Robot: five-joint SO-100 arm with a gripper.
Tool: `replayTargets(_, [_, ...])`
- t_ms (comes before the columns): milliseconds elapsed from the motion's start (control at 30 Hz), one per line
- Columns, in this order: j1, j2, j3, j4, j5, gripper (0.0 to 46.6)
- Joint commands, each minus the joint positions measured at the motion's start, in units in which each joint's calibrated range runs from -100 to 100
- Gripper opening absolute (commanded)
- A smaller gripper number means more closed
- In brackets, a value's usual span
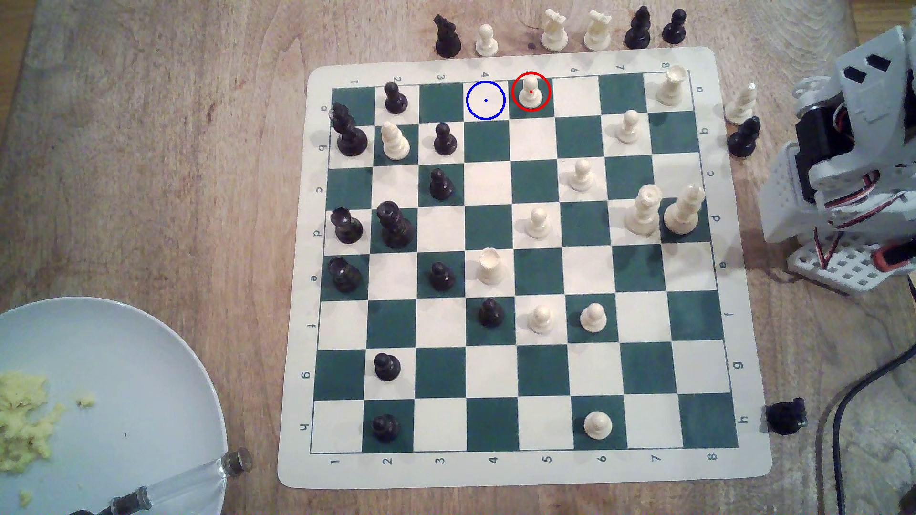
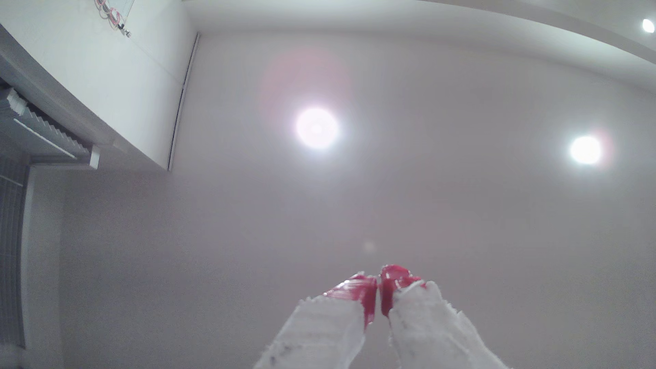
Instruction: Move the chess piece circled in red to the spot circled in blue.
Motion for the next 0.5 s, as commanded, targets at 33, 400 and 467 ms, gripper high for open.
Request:
replayTargets(33, [5.5, -0.3, -0.2, 10.9, 0.0, 0.2])
replayTargets(400, [22.0, -0.3, -15.6, 79.5, -0.2, 0.2])
replayTargets(467, [23.8, -0.3, -16.5, 84.6, -0.3, 0.2])
